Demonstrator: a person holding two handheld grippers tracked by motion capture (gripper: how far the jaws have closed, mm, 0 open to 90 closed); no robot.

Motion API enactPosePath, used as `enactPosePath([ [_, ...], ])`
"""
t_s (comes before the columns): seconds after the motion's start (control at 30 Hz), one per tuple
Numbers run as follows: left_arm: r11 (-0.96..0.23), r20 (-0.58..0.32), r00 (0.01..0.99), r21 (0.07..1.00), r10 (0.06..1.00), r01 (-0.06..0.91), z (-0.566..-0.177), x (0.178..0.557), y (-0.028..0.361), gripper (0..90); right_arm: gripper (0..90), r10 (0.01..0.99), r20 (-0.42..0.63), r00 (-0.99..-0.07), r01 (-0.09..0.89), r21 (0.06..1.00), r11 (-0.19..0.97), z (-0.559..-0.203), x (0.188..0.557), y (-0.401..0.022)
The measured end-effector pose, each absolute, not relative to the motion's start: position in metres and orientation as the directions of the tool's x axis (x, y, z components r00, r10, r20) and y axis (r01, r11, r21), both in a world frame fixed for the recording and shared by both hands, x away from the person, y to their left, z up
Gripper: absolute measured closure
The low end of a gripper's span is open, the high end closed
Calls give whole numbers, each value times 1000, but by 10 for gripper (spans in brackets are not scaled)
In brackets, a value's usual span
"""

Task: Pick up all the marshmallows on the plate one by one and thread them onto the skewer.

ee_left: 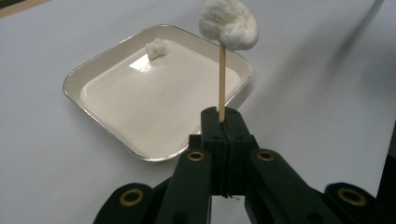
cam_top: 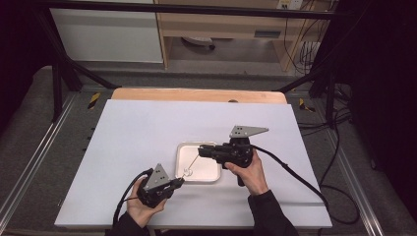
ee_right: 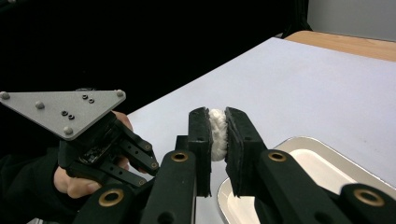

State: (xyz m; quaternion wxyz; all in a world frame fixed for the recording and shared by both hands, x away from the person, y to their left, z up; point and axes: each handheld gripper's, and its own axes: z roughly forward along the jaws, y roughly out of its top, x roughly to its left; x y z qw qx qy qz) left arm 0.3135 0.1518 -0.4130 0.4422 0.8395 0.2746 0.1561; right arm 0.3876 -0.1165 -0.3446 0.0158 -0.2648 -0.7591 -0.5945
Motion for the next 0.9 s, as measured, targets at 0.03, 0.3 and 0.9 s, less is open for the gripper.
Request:
enactPosePath([
  [0.03, -460, 20, 800, 827, 600, 324, -413, 313, 151, 891, 814, 384, 340, -858, 422, 894, 152, -345, 387, -116],
  [0.3, -479, 33, 800, 816, 599, 325, -415, 314, 150, 891, 817, 374, 334, -865, 413, 897, 155, -349, 384, -112],
  [0.9, -485, 32, 802, 811, 597, 329, -416, 314, 149, 892, 821, 380, 306, -873, 393, 903, 174, -354, 381, -110],
])
